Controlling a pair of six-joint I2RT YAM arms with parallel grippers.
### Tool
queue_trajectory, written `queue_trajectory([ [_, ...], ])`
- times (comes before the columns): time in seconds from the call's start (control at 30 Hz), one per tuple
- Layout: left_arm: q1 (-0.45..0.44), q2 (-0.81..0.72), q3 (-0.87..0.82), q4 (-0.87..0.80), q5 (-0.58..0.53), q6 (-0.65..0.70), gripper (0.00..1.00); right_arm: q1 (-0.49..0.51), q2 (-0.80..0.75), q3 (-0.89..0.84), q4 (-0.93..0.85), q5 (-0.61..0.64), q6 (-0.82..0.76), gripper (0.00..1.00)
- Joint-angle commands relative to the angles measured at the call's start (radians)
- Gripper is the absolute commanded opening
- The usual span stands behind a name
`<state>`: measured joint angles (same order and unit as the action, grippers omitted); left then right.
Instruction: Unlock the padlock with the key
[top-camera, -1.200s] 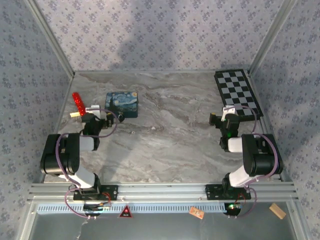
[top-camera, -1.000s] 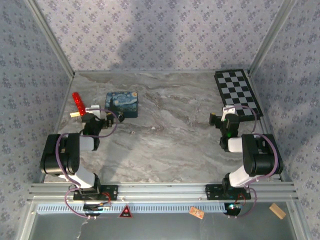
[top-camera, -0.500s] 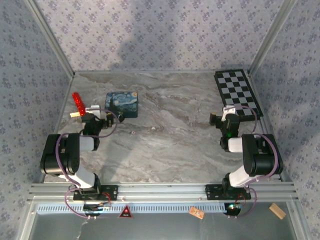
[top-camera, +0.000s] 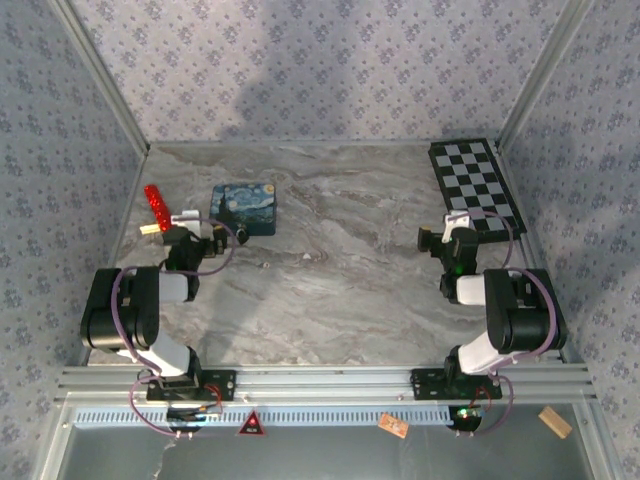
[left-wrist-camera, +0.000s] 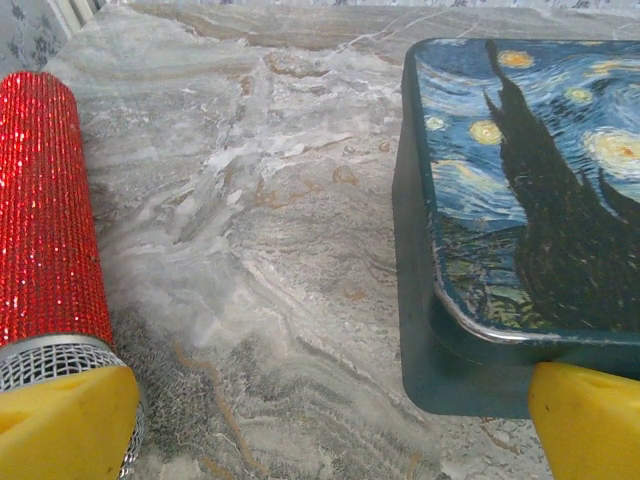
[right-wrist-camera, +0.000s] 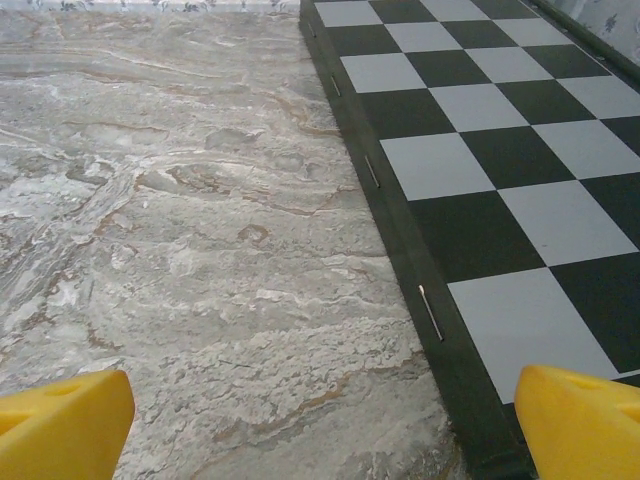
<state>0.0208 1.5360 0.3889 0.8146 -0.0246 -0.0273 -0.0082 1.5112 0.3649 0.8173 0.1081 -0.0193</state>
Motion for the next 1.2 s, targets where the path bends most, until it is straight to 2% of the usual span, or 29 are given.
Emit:
queue_trajectory([
  [0.0,-0.022,-0.088,-0.059,0.077,0.025,0.040,1.00,0.002,-0.082,-0.018,-0.002,-0.021,-0.022,1.00],
  [0.07,-0.037,-0.183,-0.054,-0.027,-0.005,0.038,1.00,0.004,-0.151,-0.021,-0.057,-0.024,-0.024,1.00],
  [0.13,-0.055,-0.299,-0.007,-0.231,-0.047,0.034,1.00,0.018,-0.231,-0.025,-0.105,-0.021,-0.038,1.00],
  [0.2,-0.090,-0.402,0.000,-0.323,-0.111,0.045,1.00,0.041,-0.305,-0.033,-0.138,0.011,-0.045,1.00],
  [0.3,-0.118,-0.559,-0.016,-0.402,-0.191,-0.035,1.00,0.060,-0.433,-0.021,-0.224,0.021,-0.001,1.00],
  [0.37,-0.119,-0.665,-0.005,-0.494,-0.218,-0.117,1.00,0.063,-0.531,-0.005,-0.295,-0.021,0.046,1.00],
  [0.47,-0.118,-0.797,0.044,-0.681,-0.343,-0.355,1.00,0.067,-0.681,0.066,-0.504,-0.027,0.170,1.00],
  [0.53,-0.107,-0.858,0.132,-0.946,-0.456,-0.611,1.00,0.064,-0.764,0.128,-0.671,0.003,0.281,1.00],
  [0.57,-0.097,-0.876,0.166,-1.037,-0.451,-0.669,1.00,0.060,-0.793,0.153,-0.740,0.014,0.334,1.00],
  [0.67,-0.058,-0.913,0.229,-1.187,-0.319,-0.704,1.00,0.033,-0.865,0.215,-0.921,-0.036,0.463,1.00],
  [0.77,-0.008,-0.946,0.236,-1.220,-0.159,-0.743,1.00,0.000,-0.901,0.241,-1.049,-0.137,0.610,1.00],
  [0.83,0.026,-0.968,0.216,-1.172,-0.033,-0.724,1.00,-0.041,-0.905,0.245,-1.059,-0.271,0.628,1.00],
  [0.93,0.029,-0.933,0.257,-1.224,0.024,-0.661,1.00,-0.055,-0.882,0.267,-1.066,-0.375,0.594,1.00],
  [0.97,0.028,-0.891,0.294,-1.275,0.056,-0.627,1.00,-0.045,-0.863,0.287,-1.085,-0.397,0.577,1.00],
  [1.07,0.009,-0.753,0.362,-1.375,0.179,-0.568,1.00,0.039,-0.809,0.343,-1.159,-0.353,0.540,1.00],
  [1.17,-0.109,-0.627,0.412,-1.413,0.204,-0.526,1.00,0.170,-0.769,0.358,-1.157,-0.281,0.514,1.00],
])
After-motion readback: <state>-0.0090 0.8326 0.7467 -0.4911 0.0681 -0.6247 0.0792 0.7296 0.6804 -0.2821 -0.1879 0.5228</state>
